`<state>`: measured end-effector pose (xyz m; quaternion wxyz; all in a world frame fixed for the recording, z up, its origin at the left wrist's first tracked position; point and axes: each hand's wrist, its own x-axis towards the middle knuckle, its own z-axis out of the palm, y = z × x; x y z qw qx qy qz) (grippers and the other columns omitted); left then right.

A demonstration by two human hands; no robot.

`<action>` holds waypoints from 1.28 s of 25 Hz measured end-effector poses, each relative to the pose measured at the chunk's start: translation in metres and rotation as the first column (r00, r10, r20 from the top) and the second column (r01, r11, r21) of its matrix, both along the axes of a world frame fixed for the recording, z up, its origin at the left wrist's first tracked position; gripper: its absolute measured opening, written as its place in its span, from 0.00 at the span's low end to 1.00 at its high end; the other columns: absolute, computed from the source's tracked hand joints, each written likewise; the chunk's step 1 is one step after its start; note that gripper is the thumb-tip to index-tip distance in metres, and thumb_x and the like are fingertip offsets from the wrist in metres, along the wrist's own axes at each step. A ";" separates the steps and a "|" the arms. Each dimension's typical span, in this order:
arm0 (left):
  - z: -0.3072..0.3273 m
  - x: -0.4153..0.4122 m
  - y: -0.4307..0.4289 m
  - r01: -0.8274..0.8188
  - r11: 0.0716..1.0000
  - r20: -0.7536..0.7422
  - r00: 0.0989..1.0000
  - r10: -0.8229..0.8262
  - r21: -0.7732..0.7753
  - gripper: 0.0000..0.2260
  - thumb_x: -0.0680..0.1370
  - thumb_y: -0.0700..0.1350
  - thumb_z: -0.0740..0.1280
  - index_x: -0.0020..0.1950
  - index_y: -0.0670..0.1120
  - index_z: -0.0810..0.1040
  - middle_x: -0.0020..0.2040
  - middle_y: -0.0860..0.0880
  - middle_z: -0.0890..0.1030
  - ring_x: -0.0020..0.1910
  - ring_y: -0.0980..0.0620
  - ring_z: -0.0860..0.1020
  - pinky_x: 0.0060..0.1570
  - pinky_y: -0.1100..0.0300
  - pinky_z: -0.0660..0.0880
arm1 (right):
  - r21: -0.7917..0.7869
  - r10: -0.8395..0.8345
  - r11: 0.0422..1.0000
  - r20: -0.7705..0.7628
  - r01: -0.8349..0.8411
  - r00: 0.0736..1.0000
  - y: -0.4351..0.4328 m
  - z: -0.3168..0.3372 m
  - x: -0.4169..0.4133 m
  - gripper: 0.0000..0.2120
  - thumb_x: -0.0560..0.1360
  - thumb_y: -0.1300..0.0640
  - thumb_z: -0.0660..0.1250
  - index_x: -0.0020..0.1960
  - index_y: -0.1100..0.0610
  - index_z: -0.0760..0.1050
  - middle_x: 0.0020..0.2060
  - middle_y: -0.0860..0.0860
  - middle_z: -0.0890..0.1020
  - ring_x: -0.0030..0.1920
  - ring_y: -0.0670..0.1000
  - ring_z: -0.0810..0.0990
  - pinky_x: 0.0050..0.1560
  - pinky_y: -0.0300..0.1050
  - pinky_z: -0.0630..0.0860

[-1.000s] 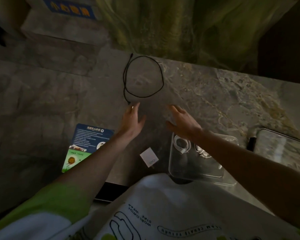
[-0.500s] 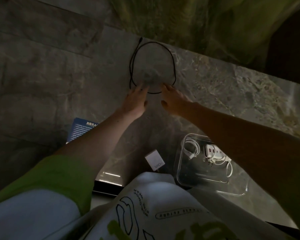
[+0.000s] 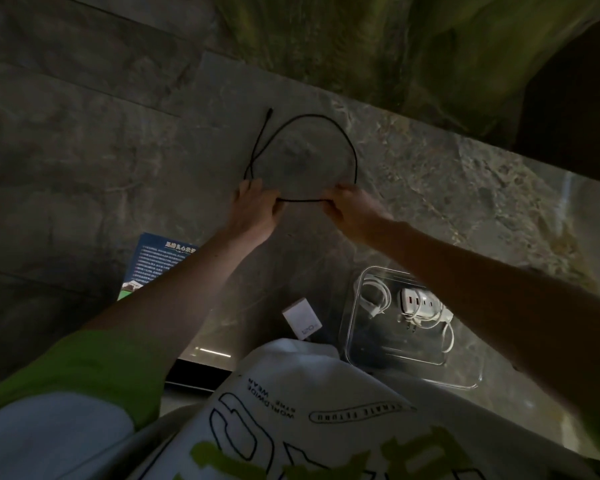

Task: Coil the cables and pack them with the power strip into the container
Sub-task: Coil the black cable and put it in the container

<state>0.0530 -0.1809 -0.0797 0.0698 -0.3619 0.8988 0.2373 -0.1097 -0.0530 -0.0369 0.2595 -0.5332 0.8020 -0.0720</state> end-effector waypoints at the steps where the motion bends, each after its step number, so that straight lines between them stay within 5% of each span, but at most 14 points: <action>1: 0.006 0.002 -0.001 -0.042 0.999 -0.049 0.998 0.042 0.002 0.13 0.80 0.50 0.61 0.53 0.43 0.79 0.55 0.39 0.74 0.58 0.37 0.71 0.57 0.47 0.67 | -0.074 -0.047 0.996 0.011 0.048 0.999 0.005 0.010 -0.004 0.12 0.81 0.53 0.59 0.59 0.56 0.76 0.54 0.58 0.78 0.52 0.61 0.79 0.46 0.50 0.75; 5: 0.027 0.010 -0.005 -0.152 0.988 -0.200 0.967 0.156 0.037 0.14 0.80 0.52 0.59 0.49 0.43 0.79 0.51 0.39 0.77 0.53 0.37 0.73 0.51 0.48 0.71 | -0.322 -0.234 0.917 0.040 0.234 0.972 0.029 0.053 -0.030 0.10 0.80 0.55 0.60 0.52 0.59 0.77 0.45 0.58 0.80 0.43 0.57 0.78 0.41 0.46 0.71; 8: 0.042 0.015 -0.005 -0.133 0.990 -0.296 0.944 0.144 0.054 0.20 0.78 0.59 0.53 0.49 0.47 0.78 0.47 0.44 0.79 0.49 0.39 0.75 0.51 0.48 0.72 | -0.367 -0.363 0.860 0.051 0.356 0.930 0.054 0.084 -0.049 0.10 0.81 0.55 0.60 0.51 0.58 0.77 0.43 0.55 0.80 0.41 0.52 0.76 0.41 0.42 0.67; 12: 0.061 0.019 0.012 -0.118 0.993 -0.353 0.929 0.114 0.009 0.14 0.79 0.56 0.59 0.48 0.47 0.77 0.45 0.43 0.80 0.47 0.40 0.76 0.46 0.47 0.75 | -0.381 -0.497 0.784 0.086 0.489 0.863 0.090 0.102 -0.064 0.10 0.81 0.55 0.60 0.51 0.59 0.78 0.42 0.57 0.82 0.43 0.55 0.78 0.45 0.48 0.74; 17: 0.103 0.029 0.053 -0.019 0.941 -0.419 0.892 0.169 0.338 0.15 0.82 0.52 0.58 0.44 0.42 0.76 0.32 0.48 0.75 0.31 0.51 0.74 0.34 0.57 0.71 | -0.388 -0.639 0.629 0.235 0.674 0.732 0.132 0.108 -0.070 0.09 0.80 0.54 0.59 0.51 0.54 0.77 0.42 0.54 0.82 0.45 0.58 0.82 0.49 0.54 0.80; 20: 0.135 0.028 0.083 0.056 0.780 -0.405 0.876 0.261 0.623 0.14 0.83 0.49 0.57 0.41 0.45 0.74 0.27 0.51 0.67 0.25 0.55 0.65 0.28 0.59 0.62 | -0.411 -0.664 0.567 0.284 0.714 0.691 0.154 0.117 -0.067 0.07 0.80 0.53 0.58 0.51 0.52 0.75 0.41 0.54 0.81 0.43 0.57 0.82 0.47 0.56 0.81; 23: 0.166 0.022 0.104 0.215 0.404 -0.374 0.851 0.370 0.889 0.13 0.83 0.48 0.55 0.44 0.44 0.75 0.24 0.54 0.63 0.21 0.58 0.59 0.22 0.63 0.53 | -0.460 -0.647 0.545 0.300 0.701 0.700 0.165 0.128 -0.062 0.07 0.80 0.52 0.58 0.49 0.52 0.74 0.37 0.52 0.80 0.38 0.56 0.80 0.44 0.59 0.81; 25: 0.187 0.016 0.123 0.361 0.200 -0.412 0.823 0.392 0.911 0.12 0.82 0.46 0.55 0.49 0.43 0.76 0.25 0.53 0.65 0.20 0.59 0.59 0.21 0.64 0.52 | -0.457 -0.637 0.557 0.300 0.693 0.710 0.169 0.134 -0.059 0.08 0.80 0.52 0.59 0.50 0.54 0.75 0.36 0.51 0.79 0.36 0.54 0.80 0.42 0.57 0.82; 28: 0.212 0.004 0.148 0.528 0.086 -0.517 0.766 0.382 0.845 0.11 0.81 0.42 0.57 0.58 0.43 0.76 0.30 0.51 0.74 0.22 0.60 0.63 0.23 0.66 0.56 | -0.371 -0.586 0.650 0.310 0.663 0.748 0.173 0.136 -0.048 0.09 0.80 0.55 0.60 0.53 0.56 0.78 0.33 0.49 0.78 0.31 0.49 0.77 0.37 0.52 0.82; 32: 0.234 -0.009 0.169 0.596 0.087 -0.571 0.702 0.426 0.798 0.19 0.81 0.40 0.55 0.72 0.47 0.66 0.48 0.46 0.83 0.32 0.56 0.78 0.33 0.65 0.75 | -0.302 -0.368 0.869 0.134 0.392 0.920 0.178 0.135 -0.020 0.09 0.80 0.57 0.60 0.52 0.54 0.79 0.38 0.47 0.79 0.38 0.49 0.78 0.43 0.40 0.69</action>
